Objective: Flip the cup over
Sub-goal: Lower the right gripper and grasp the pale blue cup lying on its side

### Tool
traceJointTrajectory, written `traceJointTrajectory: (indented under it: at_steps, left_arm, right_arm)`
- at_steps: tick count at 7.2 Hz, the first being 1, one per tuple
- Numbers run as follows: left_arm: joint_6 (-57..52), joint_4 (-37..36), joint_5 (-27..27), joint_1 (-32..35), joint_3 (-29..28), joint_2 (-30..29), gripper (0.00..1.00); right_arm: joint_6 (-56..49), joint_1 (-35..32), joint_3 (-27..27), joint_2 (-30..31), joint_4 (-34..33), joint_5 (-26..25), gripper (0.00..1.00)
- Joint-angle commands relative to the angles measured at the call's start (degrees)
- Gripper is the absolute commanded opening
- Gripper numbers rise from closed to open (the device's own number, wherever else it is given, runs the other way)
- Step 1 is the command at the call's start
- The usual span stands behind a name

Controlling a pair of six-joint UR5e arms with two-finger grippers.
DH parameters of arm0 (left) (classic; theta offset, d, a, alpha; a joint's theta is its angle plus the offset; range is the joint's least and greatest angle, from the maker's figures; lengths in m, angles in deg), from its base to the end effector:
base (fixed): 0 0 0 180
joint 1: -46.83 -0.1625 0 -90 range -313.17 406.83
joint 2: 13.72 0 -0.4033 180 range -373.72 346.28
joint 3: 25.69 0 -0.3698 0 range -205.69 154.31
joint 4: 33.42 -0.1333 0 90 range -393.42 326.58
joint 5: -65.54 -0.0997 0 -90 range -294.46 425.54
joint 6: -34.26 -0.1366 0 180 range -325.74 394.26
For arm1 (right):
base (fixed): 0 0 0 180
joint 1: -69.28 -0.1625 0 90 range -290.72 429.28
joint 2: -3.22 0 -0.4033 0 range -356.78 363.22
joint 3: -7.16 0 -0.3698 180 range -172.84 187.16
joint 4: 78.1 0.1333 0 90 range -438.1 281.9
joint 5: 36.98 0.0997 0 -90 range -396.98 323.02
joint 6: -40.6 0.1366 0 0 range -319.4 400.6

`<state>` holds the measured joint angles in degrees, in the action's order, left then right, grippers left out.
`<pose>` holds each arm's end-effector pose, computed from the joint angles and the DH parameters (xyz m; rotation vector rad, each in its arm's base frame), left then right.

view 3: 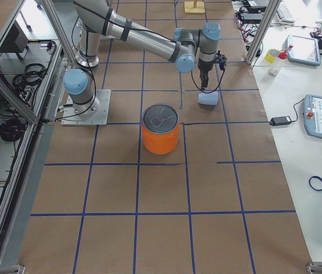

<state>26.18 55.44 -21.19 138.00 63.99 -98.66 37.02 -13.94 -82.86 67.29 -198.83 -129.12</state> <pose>-0.1502 -0.4442 0.4747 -0.2539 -3.0758 0.1808 0.0542 -0.6304 0.2357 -0.0888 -3.0932 0.1234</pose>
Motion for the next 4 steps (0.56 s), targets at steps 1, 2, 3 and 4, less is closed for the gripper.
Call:
traceJointTrajectory:
  at_steps: [1,2,3,4]
  left_arm:
    - [0.0,-0.1,0.0,0.1,-0.1,0.0,1.0]
    - [0.0,-0.1,0.0,0.1,-0.3,0.0,1.0]
    - [0.0,-0.1,0.0,0.1,-0.3,0.4,1.0]
    - [0.0,-0.1,0.1,0.1,-0.2,0.1,1.0]
  right_arm:
    - [0.3,0.2,0.3,-6.4,-8.6,-0.1,1.0]
    - [0.2,0.2,0.7,-8.2,-9.7,-0.1,1.0]
    - [0.1,0.3,0.6,-9.7,-10.3,-0.1,1.0]
    - [0.0,0.4,0.5,-10.6,-10.3,-0.1,1.0]
